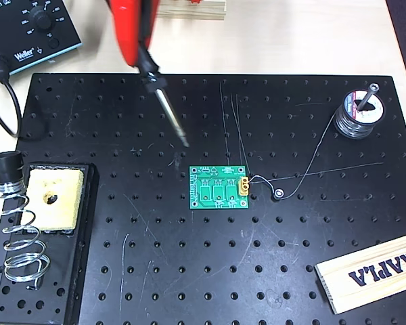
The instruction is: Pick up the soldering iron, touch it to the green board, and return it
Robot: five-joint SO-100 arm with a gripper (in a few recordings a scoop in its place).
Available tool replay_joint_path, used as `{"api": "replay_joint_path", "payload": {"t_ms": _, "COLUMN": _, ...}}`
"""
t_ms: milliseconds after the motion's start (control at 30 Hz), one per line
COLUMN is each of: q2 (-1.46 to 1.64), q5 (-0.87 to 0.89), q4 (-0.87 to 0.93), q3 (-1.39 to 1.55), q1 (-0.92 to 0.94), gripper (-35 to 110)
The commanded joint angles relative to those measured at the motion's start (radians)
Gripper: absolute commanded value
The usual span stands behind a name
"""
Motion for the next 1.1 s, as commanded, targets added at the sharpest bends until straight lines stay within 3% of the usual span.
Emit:
{"api": "replay_joint_path", "payload": {"t_ms": 0, "q2": 0.008, "q5": 0.054, "q4": -0.038, "q3": 0.032, "q1": -0.069, "gripper": 0}}
{"api": "replay_joint_path", "payload": {"t_ms": 200, "q2": -0.034, "q5": 0.121, "q4": -0.058, "q3": 0.072, "q1": -0.17, "gripper": 0}}
{"api": "replay_joint_path", "payload": {"t_ms": 467, "q2": -0.095, "q5": 0.212, "q4": -0.259, "q3": 0.196, "q1": -0.264, "gripper": 0}}
{"api": "replay_joint_path", "payload": {"t_ms": 1067, "q2": -0.353, "q5": 0.183, "q4": -0.449, "q3": 0.138, "q1": -0.249, "gripper": 0}}
